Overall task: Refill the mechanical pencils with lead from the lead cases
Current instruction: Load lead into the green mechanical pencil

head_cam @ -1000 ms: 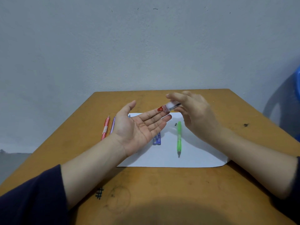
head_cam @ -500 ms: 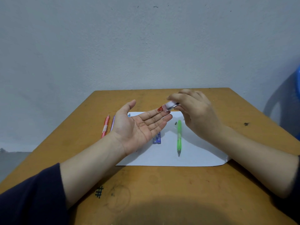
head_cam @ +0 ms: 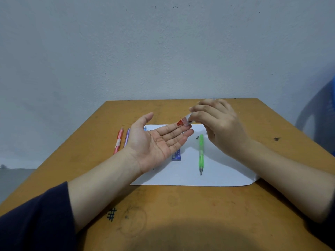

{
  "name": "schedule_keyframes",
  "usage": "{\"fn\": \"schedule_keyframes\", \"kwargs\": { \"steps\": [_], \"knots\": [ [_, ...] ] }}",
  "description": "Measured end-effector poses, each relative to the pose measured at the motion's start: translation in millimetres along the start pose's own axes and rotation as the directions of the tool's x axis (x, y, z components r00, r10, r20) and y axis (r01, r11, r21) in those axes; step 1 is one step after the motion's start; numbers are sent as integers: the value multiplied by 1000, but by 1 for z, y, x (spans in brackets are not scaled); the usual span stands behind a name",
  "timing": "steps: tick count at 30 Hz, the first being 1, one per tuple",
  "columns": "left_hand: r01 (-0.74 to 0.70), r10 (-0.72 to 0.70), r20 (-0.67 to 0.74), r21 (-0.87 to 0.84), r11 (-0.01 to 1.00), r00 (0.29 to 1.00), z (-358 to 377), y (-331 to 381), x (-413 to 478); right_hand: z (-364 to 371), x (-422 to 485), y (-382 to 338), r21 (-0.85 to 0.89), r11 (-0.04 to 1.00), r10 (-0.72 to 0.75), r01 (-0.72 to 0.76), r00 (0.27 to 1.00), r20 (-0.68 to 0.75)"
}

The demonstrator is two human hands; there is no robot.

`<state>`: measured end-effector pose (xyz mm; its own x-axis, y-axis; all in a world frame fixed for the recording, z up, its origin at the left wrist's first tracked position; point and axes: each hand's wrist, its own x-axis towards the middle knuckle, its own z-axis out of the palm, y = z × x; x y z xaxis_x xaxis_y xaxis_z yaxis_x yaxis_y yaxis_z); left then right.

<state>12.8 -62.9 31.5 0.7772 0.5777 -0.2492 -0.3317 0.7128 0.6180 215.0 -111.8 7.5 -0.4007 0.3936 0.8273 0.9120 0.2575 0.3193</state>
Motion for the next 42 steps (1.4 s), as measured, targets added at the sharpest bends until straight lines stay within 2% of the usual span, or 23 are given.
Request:
{"fn": "schedule_keyframes", "kwargs": {
  "steps": [3,10,17,28,42],
  "knots": [
    [-2,2,5,5,1000,1000,1,-1,-1,0,1,0,11,1000,14,-14,1000,-10],
    [5,-5,-20,-4,1000,1000,0,-1,0,0,1,1,-50,997,-61,61,998,-7],
    [9,-9,-3,-15,1000,1000,0,0,0,-1,1,1,-28,999,-26,26,1000,-3],
    [-2,1,75,12,1000,997,-1,7,-1,3,-5,0,223,961,154,-166,986,67],
    [-13,18,150,-33,999,989,-2,12,0,6,-4,-8,386,906,182,-174,983,15]
  ]
}}
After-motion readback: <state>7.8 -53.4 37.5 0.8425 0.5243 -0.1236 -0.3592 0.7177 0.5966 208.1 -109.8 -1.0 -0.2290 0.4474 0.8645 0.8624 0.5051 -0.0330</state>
